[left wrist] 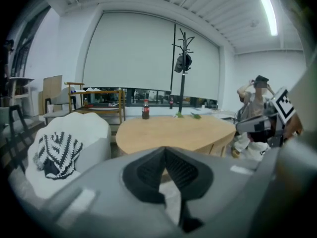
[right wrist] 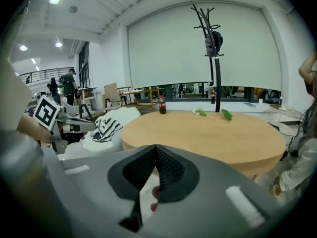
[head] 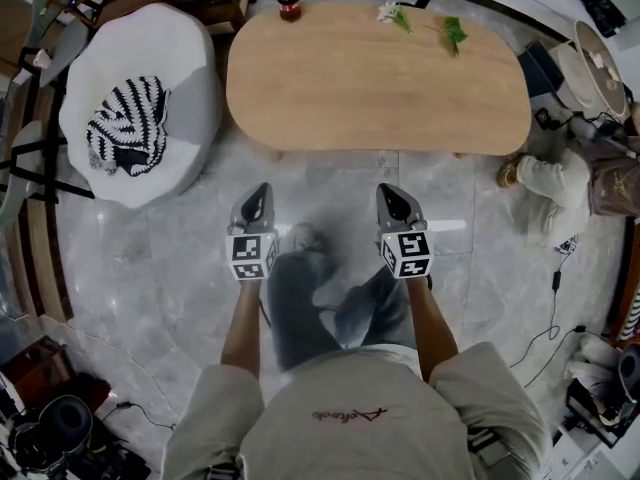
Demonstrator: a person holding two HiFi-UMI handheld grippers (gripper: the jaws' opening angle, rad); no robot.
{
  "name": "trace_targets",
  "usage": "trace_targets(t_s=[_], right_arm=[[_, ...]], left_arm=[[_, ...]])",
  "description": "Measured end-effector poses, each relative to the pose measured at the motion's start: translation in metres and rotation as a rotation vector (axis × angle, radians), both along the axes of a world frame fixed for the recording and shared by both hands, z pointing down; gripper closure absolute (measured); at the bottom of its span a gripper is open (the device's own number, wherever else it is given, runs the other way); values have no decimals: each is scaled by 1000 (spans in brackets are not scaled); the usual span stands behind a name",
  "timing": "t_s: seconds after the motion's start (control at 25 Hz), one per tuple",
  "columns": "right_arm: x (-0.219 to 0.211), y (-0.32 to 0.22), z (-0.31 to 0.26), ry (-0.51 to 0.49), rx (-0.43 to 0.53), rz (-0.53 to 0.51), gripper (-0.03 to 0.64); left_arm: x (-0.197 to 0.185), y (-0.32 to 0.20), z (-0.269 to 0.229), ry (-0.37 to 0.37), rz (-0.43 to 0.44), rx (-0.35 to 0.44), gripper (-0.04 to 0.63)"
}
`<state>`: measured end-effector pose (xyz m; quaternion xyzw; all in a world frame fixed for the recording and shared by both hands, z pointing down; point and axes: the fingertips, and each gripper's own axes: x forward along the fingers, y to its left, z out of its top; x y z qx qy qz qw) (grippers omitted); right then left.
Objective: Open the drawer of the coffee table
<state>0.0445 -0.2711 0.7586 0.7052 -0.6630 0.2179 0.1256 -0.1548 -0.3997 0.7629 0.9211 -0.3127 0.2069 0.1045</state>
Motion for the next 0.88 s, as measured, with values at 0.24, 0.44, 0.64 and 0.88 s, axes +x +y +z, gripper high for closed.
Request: trace_targets(t_s=[0.24,0.44,0.64,0.88], right_arm=[[-6,-26,88,3,5,-28,612],[0,-47,145,16,34,-40,612],[2,-65,193,16,92,-51,612],[1,-65,242,62,135,-88,612]], left_arm=[[-1,-22,87,13,17,11,593],[1,-41,142,22,17,38,593],[7,-52,192,17,49,83,593],[25,-59,237,39,84,127,592]])
